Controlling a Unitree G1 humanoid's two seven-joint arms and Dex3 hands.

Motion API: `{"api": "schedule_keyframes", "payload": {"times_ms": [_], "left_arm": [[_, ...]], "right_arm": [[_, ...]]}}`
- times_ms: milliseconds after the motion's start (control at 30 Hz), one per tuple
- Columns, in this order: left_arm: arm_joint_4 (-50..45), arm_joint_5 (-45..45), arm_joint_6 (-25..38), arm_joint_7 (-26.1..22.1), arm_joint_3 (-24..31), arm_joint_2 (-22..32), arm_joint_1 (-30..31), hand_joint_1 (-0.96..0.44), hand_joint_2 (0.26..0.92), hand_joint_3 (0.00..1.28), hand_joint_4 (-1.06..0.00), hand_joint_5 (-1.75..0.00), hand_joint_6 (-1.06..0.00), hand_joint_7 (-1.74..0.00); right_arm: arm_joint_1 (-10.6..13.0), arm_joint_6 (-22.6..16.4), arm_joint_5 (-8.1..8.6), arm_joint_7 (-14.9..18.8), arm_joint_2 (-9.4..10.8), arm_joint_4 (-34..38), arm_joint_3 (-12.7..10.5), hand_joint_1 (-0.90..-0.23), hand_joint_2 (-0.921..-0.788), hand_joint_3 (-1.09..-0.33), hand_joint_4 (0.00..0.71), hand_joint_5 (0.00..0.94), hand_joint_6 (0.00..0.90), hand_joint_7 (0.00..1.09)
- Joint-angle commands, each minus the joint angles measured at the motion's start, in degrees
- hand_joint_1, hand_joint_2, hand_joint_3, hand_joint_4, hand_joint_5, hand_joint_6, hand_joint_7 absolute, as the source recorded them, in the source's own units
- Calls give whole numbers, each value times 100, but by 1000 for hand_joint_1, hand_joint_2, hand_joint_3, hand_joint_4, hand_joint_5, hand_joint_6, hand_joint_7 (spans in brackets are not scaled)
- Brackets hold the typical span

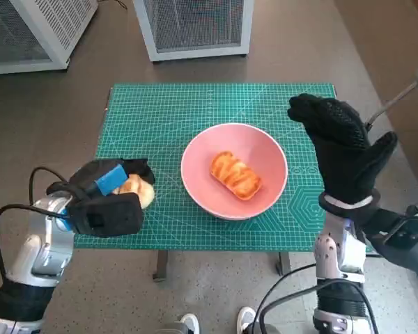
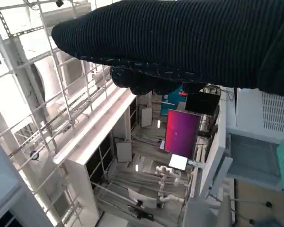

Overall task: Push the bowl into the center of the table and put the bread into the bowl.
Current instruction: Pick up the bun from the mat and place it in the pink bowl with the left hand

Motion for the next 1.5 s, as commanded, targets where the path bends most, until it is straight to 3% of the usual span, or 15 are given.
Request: {"api": "schedule_keyframes", "payload": {"times_ms": [33, 467, 733, 967, 1167, 1300, 1333, 1367, 1400, 1500], "left_arm": [[-391, -137, 55, 19, 209, -25, -256, 3, 920, 68, -693, -1137, -617, -1203], [-990, -142, 220, 23, 248, -266, -1124, 2, 920, 64, -705, -1115, -616, -1212], [-1144, -13, 430, -32, -83, -683, -1832, 2, 920, 64, -706, -1113, -613, -1217], [-700, 87, 145, 80, -516, -1022, -2203, 2, 920, 63, -720, -1107, -600, -1218], [-216, 74, -128, 61, -806, -1231, -2411, 1, 921, 125, -644, -1165, -535, -1304], [143, -21, -369, 77, -920, -1365, -2423, 1, 921, 217, -553, -1268, -417, -1412], [224, -38, -414, 68, -952, -1393, -2399, -68, 921, 230, -513, -1183, -421, -1424], [285, -49, -453, 61, -973, -1414, -2382, -120, 894, 230, -450, -986, -375, -1300], [322, -57, -482, 54, -981, -1424, -2370, -109, 863, 200, -418, -777, -344, -1024], [494, -2, -559, 65, -1076, -1462, -2314, -161, 846, 97, -367, -345, -310, -554]], "right_arm": [[7, 36, -27, 41, -33, 106, -23, -418, -921, -470, 365, 0, 137, 586], [-42, 26, -27, 59, -42, 165, -31, -421, -921, -469, 366, 1, 139, 588], [-27, -6, -23, 90, -57, 157, -47, -421, -921, -470, 366, 1, 137, 588], [-9, -31, -15, 112, -57, 163, -74, -421, -921, -471, 366, 1, 138, 589], [34, -57, -18, 112, -42, 142, -86, -422, -921, -471, 368, 2, 138, 589], [55, -79, -35, 88, -43, 129, -94, -422, -921, -471, 369, 2, 138, 589], [65, -72, -36, 75, -45, 112, -95, -422, -921, -471, 369, 2, 138, 589], [72, -68, -37, 66, -45, 98, -95, -422, -921, -471, 369, 3, 139, 590], [78, -65, -41, 57, -43, 86, -93, -422, -921, -471, 370, 3, 140, 590], [113, -46, -46, 21, -25, 21, -84, -421, -921, -471, 372, 4, 141, 591]]}}
